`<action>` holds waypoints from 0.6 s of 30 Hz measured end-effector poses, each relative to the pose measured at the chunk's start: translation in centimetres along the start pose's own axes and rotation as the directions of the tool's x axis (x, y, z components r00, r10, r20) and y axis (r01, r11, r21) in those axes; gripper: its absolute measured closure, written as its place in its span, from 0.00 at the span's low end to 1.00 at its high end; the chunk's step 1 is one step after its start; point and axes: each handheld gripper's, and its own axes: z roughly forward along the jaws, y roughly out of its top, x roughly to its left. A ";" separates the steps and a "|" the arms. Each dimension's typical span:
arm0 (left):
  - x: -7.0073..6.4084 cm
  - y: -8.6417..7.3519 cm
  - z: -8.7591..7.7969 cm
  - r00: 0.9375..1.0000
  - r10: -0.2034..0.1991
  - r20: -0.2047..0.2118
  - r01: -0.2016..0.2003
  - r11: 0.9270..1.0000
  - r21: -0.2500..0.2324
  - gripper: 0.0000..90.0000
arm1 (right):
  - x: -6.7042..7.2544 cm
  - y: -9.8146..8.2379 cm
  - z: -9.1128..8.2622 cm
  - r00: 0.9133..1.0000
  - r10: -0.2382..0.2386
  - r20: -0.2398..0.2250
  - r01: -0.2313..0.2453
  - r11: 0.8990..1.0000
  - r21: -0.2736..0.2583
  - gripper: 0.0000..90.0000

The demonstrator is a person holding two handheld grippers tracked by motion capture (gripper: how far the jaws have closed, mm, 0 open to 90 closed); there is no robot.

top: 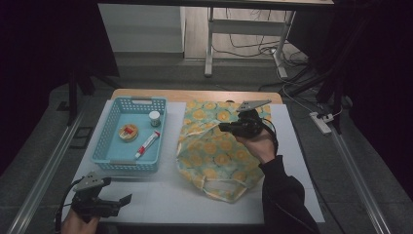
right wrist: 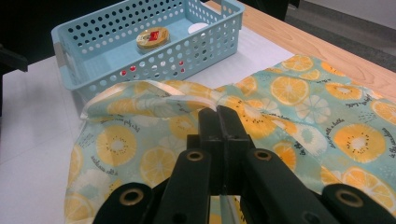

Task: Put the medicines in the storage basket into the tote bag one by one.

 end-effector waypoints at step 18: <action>0.9 3.0 -1.1 0.999 0.019 0.039 -0.017 0.999 -0.051 0.00 | -0.1 -0.1 0.1 1.000 0.005 0.004 -0.005 1.000 0.005 1.00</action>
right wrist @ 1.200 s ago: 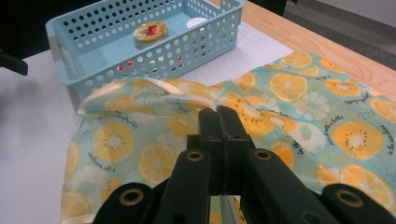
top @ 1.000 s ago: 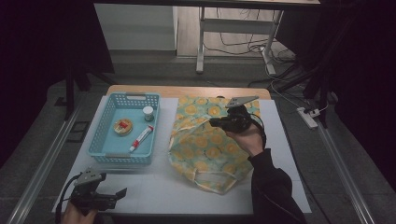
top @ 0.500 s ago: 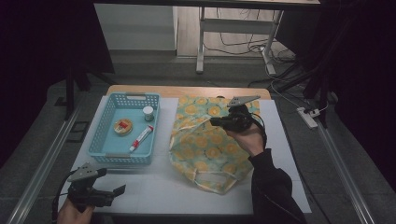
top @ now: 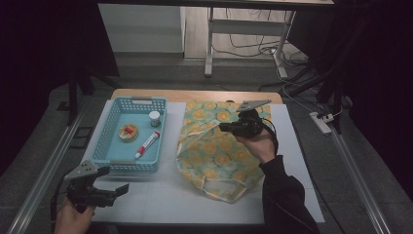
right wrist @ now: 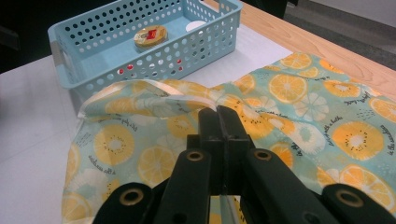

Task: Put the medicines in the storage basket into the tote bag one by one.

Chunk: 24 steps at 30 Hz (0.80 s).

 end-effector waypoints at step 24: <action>3.4 5.4 2.4 1.000 -0.016 -0.021 0.017 0.999 0.031 0.03 | 0.1 0.1 -0.1 1.000 -0.005 0.001 0.005 1.000 -0.003 1.00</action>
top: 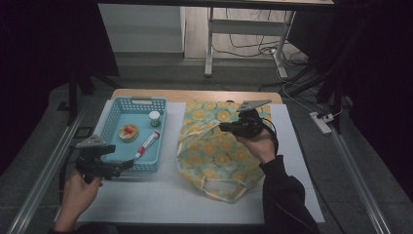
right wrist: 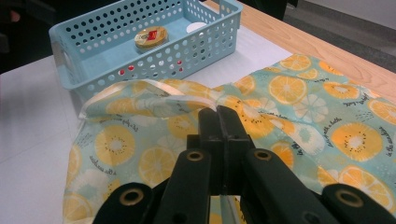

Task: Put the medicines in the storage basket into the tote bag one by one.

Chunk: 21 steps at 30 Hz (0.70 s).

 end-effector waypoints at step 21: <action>3.6 4.1 2.9 0.995 -0.025 -0.101 0.029 0.999 0.038 0.03 | 0.0 0.0 0.1 1.000 0.000 0.002 0.000 1.000 0.002 1.00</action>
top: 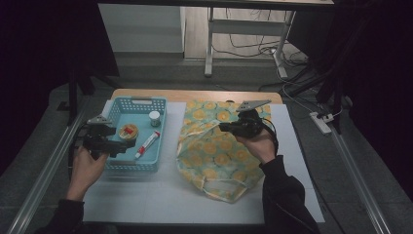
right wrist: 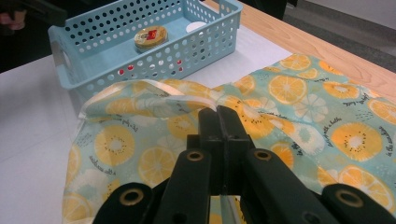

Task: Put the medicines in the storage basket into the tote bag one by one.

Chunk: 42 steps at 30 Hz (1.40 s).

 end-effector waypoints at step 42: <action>6.8 3.7 10.2 0.998 -0.027 -0.064 0.040 0.978 0.205 0.00 | -0.2 0.0 -0.4 1.000 0.002 0.002 -0.002 1.000 -0.016 1.00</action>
